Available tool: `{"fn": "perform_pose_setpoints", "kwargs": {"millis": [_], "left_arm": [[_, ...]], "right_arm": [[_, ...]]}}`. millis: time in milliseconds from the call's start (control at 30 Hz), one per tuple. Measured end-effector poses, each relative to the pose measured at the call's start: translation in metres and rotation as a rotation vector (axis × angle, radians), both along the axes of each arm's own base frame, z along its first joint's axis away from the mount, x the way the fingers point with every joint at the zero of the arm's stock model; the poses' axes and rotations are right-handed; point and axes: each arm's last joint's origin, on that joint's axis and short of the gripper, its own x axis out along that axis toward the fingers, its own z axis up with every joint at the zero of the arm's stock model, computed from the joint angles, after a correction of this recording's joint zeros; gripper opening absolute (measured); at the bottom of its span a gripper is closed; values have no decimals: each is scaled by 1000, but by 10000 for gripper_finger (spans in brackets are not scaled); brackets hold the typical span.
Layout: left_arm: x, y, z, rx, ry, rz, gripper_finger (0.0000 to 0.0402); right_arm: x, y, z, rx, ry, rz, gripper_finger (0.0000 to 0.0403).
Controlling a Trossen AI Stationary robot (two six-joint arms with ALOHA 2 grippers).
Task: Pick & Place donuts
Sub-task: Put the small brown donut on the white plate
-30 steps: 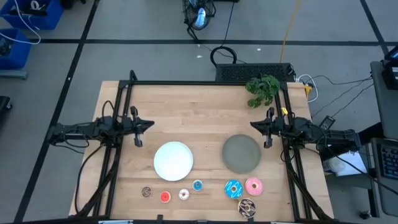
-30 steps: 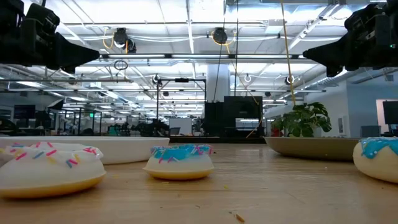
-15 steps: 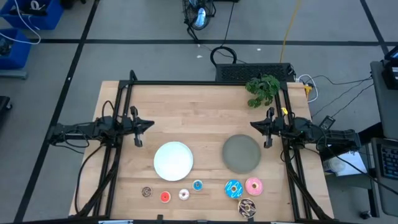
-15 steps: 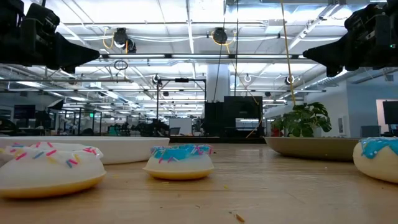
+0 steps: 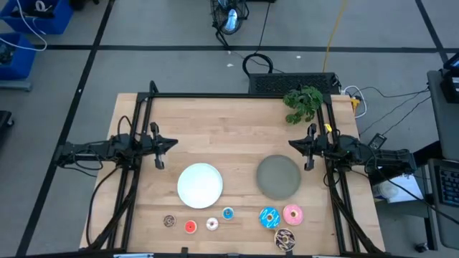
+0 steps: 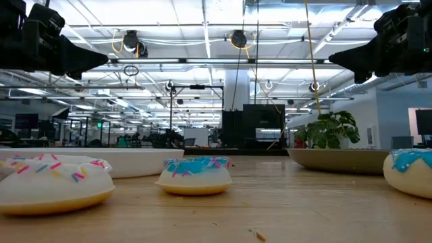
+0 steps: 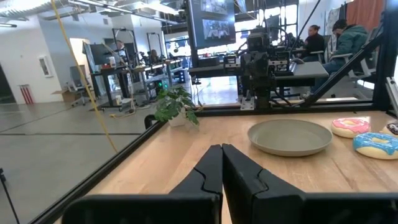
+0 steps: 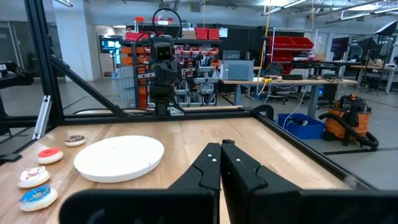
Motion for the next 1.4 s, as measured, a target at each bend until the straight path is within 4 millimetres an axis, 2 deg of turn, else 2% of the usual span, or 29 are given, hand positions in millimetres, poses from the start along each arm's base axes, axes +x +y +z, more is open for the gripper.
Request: {"fn": "perform_pose_setpoints", "kwargs": {"millis": [1100, 1400], "left_arm": [[0, 0, 0, 0, -1, -1, 10], [-1, 0, 5, -45, -59, -4, 10]], "right_arm": [[0, 0, 0, 33, -6, 3, 0], [0, 0, 0, 33, -6, 3, 0]]}}
